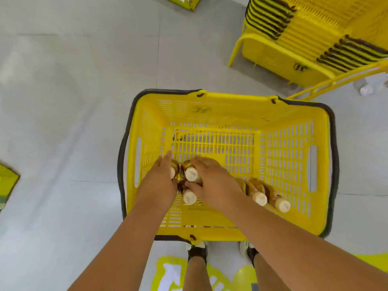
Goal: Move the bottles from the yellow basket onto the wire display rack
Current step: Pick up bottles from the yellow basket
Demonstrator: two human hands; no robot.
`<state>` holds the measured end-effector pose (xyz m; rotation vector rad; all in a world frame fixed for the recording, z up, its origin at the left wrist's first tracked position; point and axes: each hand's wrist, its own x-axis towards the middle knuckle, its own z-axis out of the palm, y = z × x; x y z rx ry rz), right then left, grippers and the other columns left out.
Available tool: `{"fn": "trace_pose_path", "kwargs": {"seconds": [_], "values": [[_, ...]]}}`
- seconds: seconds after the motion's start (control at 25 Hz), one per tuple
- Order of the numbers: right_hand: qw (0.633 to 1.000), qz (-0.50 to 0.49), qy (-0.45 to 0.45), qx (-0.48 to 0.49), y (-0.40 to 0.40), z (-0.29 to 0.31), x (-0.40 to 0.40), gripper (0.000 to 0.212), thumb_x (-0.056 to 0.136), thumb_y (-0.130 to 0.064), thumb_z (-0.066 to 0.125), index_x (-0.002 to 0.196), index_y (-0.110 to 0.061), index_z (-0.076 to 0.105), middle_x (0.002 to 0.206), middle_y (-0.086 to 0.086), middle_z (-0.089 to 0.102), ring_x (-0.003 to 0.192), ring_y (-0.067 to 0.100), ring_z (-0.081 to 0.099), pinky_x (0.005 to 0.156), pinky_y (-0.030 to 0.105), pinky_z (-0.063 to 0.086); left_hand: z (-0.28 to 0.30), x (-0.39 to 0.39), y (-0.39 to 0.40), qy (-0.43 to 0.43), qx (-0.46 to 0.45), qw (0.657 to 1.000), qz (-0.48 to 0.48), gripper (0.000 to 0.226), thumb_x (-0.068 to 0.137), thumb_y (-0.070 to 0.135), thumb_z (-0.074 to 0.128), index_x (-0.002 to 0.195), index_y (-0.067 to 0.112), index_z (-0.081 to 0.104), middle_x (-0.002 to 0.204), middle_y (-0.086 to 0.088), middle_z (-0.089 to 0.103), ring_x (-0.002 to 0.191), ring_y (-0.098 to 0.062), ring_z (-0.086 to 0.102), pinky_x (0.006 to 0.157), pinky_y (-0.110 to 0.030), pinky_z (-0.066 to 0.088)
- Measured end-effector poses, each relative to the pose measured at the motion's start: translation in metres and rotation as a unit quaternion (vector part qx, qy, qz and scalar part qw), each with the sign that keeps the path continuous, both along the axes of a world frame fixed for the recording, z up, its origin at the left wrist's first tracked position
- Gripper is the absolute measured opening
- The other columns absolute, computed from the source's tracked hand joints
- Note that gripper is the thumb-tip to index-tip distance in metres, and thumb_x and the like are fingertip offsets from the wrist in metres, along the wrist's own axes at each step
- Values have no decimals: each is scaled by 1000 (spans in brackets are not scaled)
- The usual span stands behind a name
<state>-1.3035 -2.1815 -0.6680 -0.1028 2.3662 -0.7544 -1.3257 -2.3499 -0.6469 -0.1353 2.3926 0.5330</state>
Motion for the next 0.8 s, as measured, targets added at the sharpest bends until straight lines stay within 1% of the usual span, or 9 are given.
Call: {"fn": "trace_pose_path", "kwargs": {"seconds": [0.08,0.16,0.28,0.32,0.44,0.56,0.64,0.72,0.8], "values": [[1000,-18,-9,-23,0,-9,-6,66,98,-44,63,155,-20,40,160,1,41,147,24,35,114,40,39,-6,-4,1,3,-1,999,43,74,97,15,61,159,29,24,145,-10,55,128,-31,56,95,-41,50],[996,-62,-11,-58,0,-17,-9,52,95,-38,68,143,-24,54,147,-1,55,136,25,48,104,40,47,-10,-8,3,30,10,997,77,59,95,17,67,148,24,43,121,-9,67,109,-33,64,75,-34,48],[980,-166,-11,-108,1,-26,-14,35,91,-30,73,126,-27,65,127,-3,68,118,23,61,93,37,52,-16,-13,8,64,72,986,135,34,90,19,76,120,23,60,96,8,64,92,-23,63,61,-18,40],[973,-200,-18,-117,1,-26,-18,34,92,-29,74,125,-25,66,125,-1,69,116,23,62,94,37,52,-17,-16,10,64,94,981,155,34,89,19,77,119,25,62,97,11,63,92,-16,60,61,-8,38],[945,-285,-44,-157,3,-26,-21,40,89,-29,80,126,-23,68,127,-2,71,119,18,62,101,38,50,-19,-24,15,66,129,973,177,33,91,23,75,123,27,65,104,13,64,96,-8,56,65,-1,37],[931,-320,-31,-174,10,-17,-18,45,84,-32,84,127,-26,70,126,-10,71,120,8,62,104,32,50,-12,-26,15,81,150,968,185,24,90,28,76,113,30,68,99,18,69,91,-6,62,66,-4,38],[920,-349,-20,-174,20,0,-18,43,83,-34,85,124,-31,72,123,-15,72,118,2,62,100,25,50,4,-26,17,90,168,965,180,21,89,29,76,106,35,66,95,23,69,93,4,64,69,-6,40],[913,-367,-1,-176,32,26,-20,42,81,-35,86,121,-34,73,119,-18,72,114,-2,62,96,17,48,27,-29,24,101,194,960,177,22,88,28,77,105,38,66,96,24,70,96,9,63,73,-8,43],[906,-381,25,-180,45,61,-25,42,79,-36,88,118,-34,73,116,-19,73,110,-4,63,96,16,49,60,-36,32,116,215,954,173,24,87,28,78,101,44,66,95,27,70,96,10,63,77,-10,45]]}}
